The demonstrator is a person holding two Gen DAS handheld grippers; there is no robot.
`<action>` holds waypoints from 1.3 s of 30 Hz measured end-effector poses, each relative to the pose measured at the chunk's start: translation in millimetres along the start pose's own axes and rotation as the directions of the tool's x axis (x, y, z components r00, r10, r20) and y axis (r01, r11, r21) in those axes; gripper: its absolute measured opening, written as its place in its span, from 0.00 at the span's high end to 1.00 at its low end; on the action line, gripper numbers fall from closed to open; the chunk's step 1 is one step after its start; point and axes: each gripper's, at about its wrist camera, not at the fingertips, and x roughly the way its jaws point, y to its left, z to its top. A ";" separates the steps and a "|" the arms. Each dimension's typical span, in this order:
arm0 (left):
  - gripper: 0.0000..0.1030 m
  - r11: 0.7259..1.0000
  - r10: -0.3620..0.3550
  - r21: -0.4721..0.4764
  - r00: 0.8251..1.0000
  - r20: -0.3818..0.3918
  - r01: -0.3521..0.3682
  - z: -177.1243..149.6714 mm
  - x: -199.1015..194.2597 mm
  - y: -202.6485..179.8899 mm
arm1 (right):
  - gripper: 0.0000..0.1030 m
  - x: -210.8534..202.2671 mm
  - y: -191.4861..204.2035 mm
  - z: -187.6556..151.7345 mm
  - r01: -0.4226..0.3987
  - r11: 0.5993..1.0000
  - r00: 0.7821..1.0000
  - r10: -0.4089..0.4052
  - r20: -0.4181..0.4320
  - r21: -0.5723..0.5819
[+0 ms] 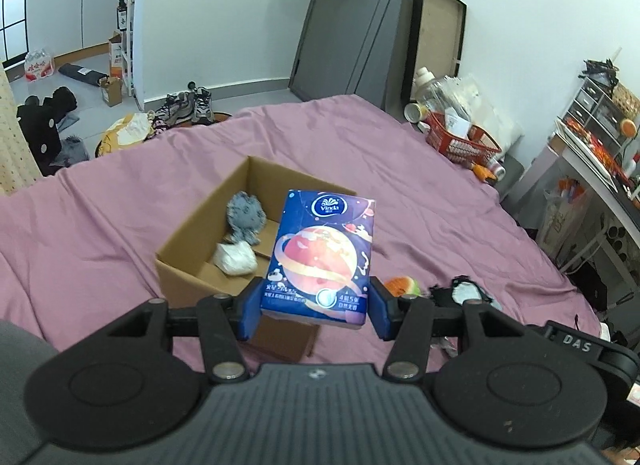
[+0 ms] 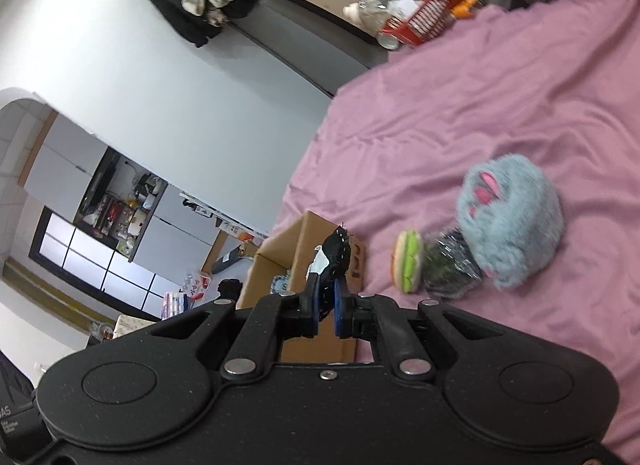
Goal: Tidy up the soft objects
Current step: 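Carry both items to the box and open the left tool to drop the tissue pack, then lower the black pouch into the box and open the right tool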
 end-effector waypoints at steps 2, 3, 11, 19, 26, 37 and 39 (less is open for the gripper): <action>0.49 1.000 0.006 -0.006 1.000 0.001 -0.006 6.7 0.7 10.2 | 0.93 2.5 5.6 1.7 -0.009 1.000 1.000 0.009 0.009 -0.025; 0.49 1.000 0.008 -0.008 1.000 0.001 -0.008 9.5 1.5 14.6 | 0.93 4.6 8.1 3.4 -0.019 0.999 1.000 0.019 0.014 -0.034; 0.49 0.999 0.025 -0.046 1.000 -0.017 -0.025 29.6 21.7 49.5 | 0.93 39.4 36.5 7.4 -0.088 0.994 0.995 0.085 -0.052 -0.062; 0.49 0.996 0.055 -0.066 0.995 -0.087 -0.061 36.3 55.0 67.1 | 0.93 79.5 72.3 18.7 -0.113 0.988 0.989 0.102 -0.110 -0.107; 0.49 0.995 0.085 -0.044 0.987 -0.139 -0.092 37.4 76.5 70.1 | 0.93 114.8 81.8 27.7 -0.091 0.989 0.989 0.077 -0.126 -0.112; 0.42 0.985 0.173 0.011 0.976 -0.130 -0.173 64.2 80.6 81.3 | 0.92 138.8 87.6 17.0 -0.064 0.986 0.987 0.040 -0.154 -0.156; 0.41 0.982 0.186 0.003 0.975 -0.126 -0.187 67.6 77.8 86.5 | 0.84 137.5 90.0 14.2 -0.074 0.982 0.989 0.050 -0.142 -0.171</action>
